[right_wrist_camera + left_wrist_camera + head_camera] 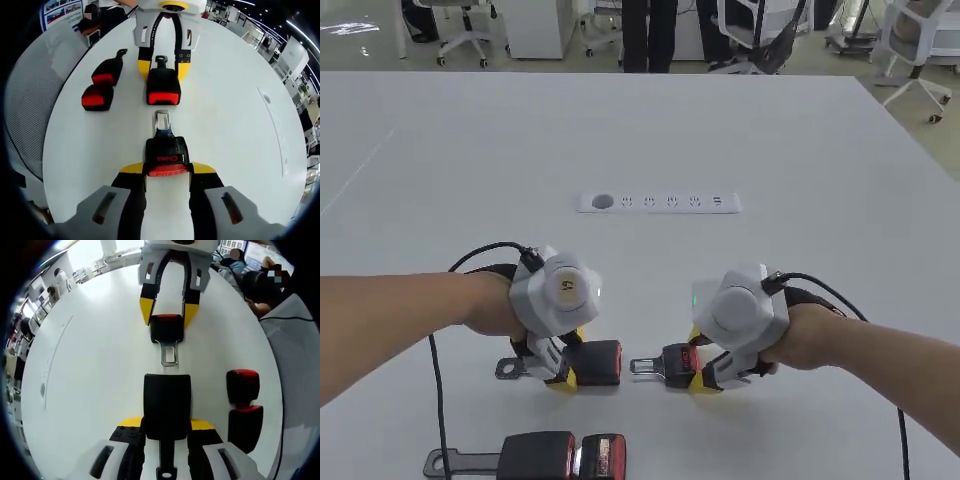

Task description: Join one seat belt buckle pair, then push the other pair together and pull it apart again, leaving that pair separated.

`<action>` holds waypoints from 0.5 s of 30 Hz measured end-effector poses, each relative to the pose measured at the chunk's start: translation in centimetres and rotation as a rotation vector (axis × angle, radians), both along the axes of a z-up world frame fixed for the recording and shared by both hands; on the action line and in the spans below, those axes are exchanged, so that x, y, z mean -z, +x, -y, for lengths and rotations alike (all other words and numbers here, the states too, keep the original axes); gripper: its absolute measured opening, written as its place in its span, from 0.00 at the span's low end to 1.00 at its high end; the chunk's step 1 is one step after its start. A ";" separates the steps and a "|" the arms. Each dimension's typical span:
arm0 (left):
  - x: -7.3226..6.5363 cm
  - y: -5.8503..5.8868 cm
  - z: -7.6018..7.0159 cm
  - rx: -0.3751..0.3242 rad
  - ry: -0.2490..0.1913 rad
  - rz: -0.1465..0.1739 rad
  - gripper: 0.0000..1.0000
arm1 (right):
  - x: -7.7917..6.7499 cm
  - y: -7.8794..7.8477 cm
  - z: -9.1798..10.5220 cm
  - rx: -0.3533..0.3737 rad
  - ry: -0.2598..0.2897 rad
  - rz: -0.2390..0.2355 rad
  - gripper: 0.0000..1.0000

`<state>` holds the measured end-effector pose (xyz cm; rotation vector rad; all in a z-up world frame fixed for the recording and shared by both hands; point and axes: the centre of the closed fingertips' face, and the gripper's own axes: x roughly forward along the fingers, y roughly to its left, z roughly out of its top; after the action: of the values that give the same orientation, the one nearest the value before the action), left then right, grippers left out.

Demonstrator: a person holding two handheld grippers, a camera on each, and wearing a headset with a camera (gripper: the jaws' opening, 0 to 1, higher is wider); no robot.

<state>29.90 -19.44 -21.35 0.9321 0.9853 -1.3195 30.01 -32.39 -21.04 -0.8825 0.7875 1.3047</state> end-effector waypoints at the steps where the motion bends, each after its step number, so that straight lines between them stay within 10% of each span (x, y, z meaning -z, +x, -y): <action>1: 0.0 0.0 0.0 -0.001 -0.001 0.000 0.33 | 0.0 0.0 0.1 0.000 -0.001 0.000 0.31; 15: 0.1 0.1 0.0 0.000 -0.016 0.002 0.33 | 0.1 -0.3 2.0 0.005 -0.020 -0.010 0.31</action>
<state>29.98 -19.47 -21.46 0.9204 0.9723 -1.3243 29.69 -34.40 -21.16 -0.8900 0.8113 1.2994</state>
